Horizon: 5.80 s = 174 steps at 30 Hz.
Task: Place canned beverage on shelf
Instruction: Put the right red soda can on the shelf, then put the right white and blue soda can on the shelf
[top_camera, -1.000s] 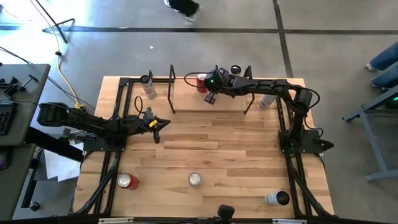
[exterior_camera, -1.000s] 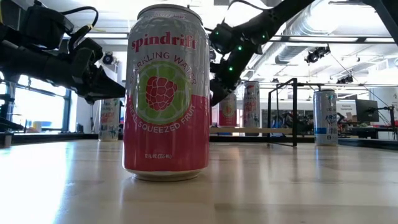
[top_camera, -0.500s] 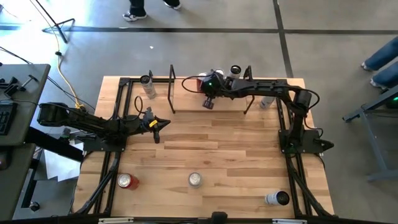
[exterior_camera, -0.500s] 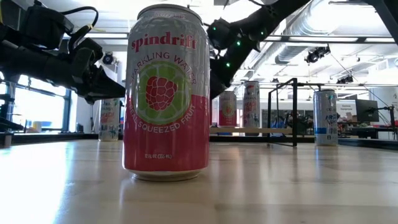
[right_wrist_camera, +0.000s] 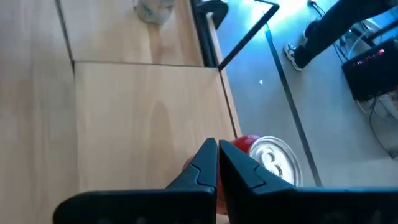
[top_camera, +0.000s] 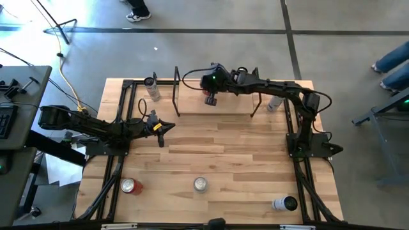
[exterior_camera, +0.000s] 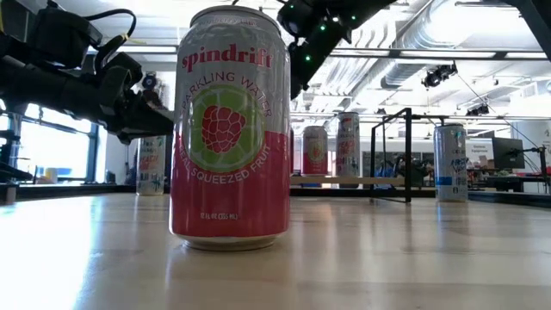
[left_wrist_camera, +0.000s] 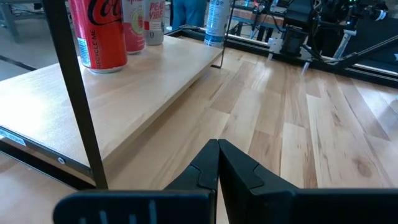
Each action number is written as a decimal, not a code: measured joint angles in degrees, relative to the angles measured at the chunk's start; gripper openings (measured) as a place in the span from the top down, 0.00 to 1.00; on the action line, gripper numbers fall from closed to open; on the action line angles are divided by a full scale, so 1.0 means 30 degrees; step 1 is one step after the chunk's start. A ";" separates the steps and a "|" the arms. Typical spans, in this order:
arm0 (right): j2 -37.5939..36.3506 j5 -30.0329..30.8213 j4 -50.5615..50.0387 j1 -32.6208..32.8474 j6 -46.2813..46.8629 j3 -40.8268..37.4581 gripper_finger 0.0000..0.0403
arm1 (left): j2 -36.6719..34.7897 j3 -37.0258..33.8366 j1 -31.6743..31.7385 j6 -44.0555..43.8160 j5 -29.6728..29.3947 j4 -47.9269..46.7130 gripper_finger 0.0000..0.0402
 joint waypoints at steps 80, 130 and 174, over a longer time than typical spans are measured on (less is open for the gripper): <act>-0.6506 0.6353 0.8131 0.7359 0.5148 -1.1482 1.00 | 0.0021 0.0000 -0.0170 -0.0168 -0.0037 -0.0928 1.00; -0.7913 0.3320 -1.7297 -0.9503 -0.0227 -0.6747 0.38 | 0.0021 0.0000 -0.0401 -0.0532 0.0219 -0.1019 1.00; -0.7089 -0.0498 -1.9841 -0.8380 0.2833 -0.5333 0.65 | 0.0021 0.0000 -0.0770 -0.0838 0.0219 -0.1006 1.00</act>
